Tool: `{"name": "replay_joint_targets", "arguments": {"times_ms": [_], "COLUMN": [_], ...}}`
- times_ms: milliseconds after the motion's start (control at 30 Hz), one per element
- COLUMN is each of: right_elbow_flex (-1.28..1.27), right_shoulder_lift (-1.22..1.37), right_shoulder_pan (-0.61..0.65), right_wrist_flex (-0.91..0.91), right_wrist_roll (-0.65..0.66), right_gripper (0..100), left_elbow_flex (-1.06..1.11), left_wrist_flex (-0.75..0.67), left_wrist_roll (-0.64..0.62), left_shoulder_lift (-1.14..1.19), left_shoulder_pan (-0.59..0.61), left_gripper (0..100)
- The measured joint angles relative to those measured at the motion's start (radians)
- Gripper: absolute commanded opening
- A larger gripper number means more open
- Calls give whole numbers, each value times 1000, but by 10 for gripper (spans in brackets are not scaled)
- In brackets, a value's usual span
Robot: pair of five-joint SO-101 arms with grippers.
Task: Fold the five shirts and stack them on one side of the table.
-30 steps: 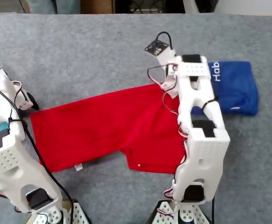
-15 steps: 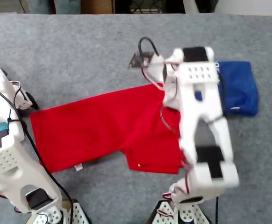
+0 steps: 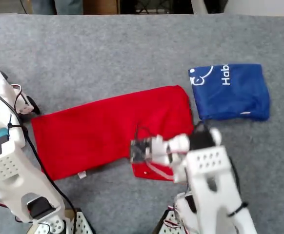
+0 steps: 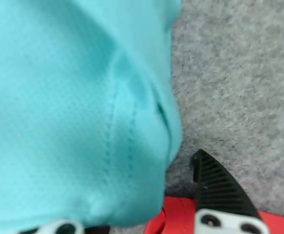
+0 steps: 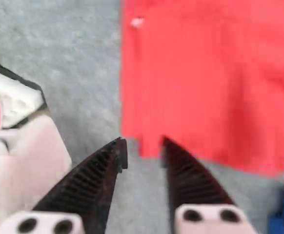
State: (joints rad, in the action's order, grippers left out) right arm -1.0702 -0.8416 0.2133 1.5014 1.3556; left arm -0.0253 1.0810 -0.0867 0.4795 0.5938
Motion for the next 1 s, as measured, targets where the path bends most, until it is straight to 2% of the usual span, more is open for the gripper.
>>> {"name": "replay_joint_targets", "arguments": {"times_ms": [233,467,633,833,1000], "right_elbow_flex": [-252,-288,-284,-284,-253], "right_shoulder_lift": [-58,72,103,110,127], "right_shoulder_pan": [75,107,109,68,58], "right_wrist_flex": [-212,-350,-391,-450,-408], "right_wrist_roll": [2,2,2,2,2], "right_gripper": [169,155,11,15,17], "left_elbow_flex": [0,0,0,0,0], "left_wrist_flex": [0,0,0,0,0], "left_wrist_roll": [0,0,0,0,0], "left_shoulder_lift": [0,0,0,0,0], "left_shoulder_pan": [0,0,0,0,0], "left_gripper": [223,223,223,223,224]}}
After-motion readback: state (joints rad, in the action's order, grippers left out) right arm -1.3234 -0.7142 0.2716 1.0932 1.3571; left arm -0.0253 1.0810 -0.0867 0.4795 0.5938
